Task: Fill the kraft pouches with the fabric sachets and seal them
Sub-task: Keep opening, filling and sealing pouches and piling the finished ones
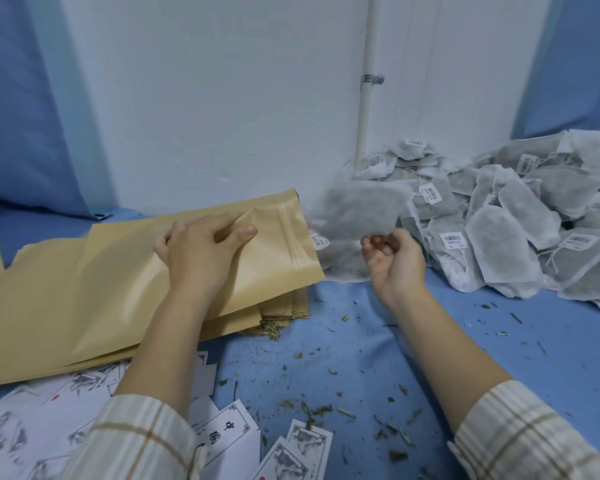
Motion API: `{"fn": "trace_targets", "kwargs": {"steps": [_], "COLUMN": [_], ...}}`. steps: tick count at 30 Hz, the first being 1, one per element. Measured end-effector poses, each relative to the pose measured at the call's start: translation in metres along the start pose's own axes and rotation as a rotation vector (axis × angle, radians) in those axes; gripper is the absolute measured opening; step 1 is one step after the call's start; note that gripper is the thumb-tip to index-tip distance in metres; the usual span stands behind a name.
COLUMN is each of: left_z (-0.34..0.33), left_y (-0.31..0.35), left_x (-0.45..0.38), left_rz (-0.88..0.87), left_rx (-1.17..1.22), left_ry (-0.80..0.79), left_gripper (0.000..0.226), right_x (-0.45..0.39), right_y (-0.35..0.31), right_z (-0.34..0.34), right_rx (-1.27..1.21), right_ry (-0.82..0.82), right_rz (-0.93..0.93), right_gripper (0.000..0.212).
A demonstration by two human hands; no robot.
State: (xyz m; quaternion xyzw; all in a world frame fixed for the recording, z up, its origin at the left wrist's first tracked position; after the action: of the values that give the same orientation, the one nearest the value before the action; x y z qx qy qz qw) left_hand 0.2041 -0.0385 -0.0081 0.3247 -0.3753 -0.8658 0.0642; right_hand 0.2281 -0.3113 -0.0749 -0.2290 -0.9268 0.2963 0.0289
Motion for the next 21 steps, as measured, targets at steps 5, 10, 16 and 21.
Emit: {"fn": "trace_targets", "kwargs": {"steps": [5,10,16,21], "left_z": [0.000,0.003,0.007,-0.001], "left_y": [0.009,0.025,0.020,0.029], "left_x": [0.004,0.009,0.007,0.011], "left_rz": [-0.048,-0.105,-0.090,-0.171], "left_rx": [0.106,0.247,0.236,0.134], "left_ry": [-0.063,-0.099,-0.062,-0.106], "left_gripper": [0.016,0.020,0.018,0.021], "right_x": [0.001,0.005,0.015,0.035], "right_y": [0.009,0.006,-0.022,-0.005], "right_z": [-0.001,-0.013,-0.019,-0.052], "right_rx": [0.190,0.772,1.237,1.173], "right_ry": [-0.031,-0.136,-0.087,-0.499], "right_rz": [-0.024,0.168,0.480,0.454], "right_gripper": [0.019,0.028,0.033,0.036]}}
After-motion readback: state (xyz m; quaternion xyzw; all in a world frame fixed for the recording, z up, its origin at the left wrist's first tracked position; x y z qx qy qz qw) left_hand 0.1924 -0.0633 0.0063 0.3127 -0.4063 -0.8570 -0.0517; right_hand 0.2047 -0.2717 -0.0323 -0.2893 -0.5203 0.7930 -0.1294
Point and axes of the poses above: each hand's wrist, its own x-axis away from the middle knuckle, its own z-axis out of the back of the hand, y = z × x, the point moved 8 cm from there along -x, towards the middle knuckle, and after that the axes turned 9 degrees about z, right-handed, at the moved point
